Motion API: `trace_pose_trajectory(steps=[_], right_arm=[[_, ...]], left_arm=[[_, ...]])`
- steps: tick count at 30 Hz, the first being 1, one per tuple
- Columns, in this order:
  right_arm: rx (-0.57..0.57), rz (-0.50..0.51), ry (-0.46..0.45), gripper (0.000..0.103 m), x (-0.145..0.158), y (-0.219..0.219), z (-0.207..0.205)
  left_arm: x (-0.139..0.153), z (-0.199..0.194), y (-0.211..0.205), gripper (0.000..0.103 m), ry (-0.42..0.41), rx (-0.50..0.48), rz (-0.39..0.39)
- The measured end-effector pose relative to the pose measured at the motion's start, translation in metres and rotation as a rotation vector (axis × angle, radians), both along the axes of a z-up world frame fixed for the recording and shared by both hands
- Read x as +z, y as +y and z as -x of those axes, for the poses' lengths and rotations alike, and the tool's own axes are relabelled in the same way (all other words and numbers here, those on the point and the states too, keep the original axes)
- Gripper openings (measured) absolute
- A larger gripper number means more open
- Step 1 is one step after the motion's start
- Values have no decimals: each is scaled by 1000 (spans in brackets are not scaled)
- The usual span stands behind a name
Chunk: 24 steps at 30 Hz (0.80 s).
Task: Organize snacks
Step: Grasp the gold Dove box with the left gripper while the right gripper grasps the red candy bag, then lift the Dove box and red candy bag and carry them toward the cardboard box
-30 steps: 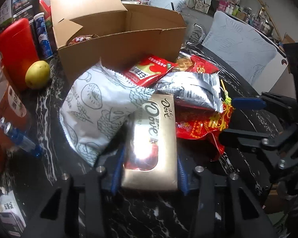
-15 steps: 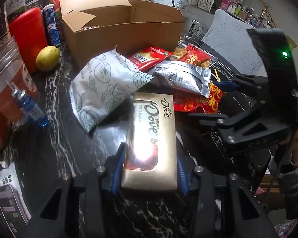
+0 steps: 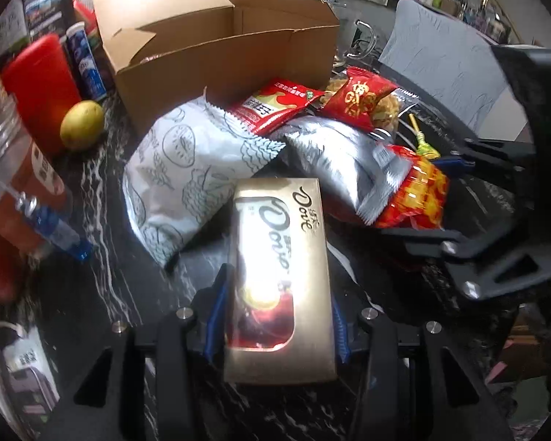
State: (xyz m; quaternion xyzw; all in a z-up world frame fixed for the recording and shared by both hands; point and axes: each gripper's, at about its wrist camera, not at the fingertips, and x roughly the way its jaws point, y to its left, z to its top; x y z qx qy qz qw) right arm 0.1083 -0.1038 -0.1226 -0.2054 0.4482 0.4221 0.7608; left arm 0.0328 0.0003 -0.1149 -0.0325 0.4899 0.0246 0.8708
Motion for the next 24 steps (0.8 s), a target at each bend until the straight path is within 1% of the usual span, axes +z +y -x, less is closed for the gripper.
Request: trace_pose_trajectory(steps=[1, 11, 16, 17, 18, 20, 24], right_arm=[[-4, -2, 5, 79, 0, -3, 1], [-27, 45, 45, 81, -2, -15, 22], [-52, 38, 43, 82, -4, -15, 22], [-54, 38, 41, 81, -4, -14, 21], [-53, 38, 37, 80, -4, -14, 22], [-47, 34, 30, 79, -4, -15, 23], [-62, 16, 36, 76, -2, -18, 22]], left_arm=[[-1, -1, -1, 47, -5, 3, -14], [-4, -11, 2, 47, -17, 15, -4], [-4, -14, 4, 47, -32, 32, 26], [-4, -14, 5, 47, -37, 32, 30], [-4, -14, 6, 45, -41, 33, 30], [-3, -14, 5, 44, -45, 33, 27], [-2, -9, 7, 44, -40, 34, 50]])
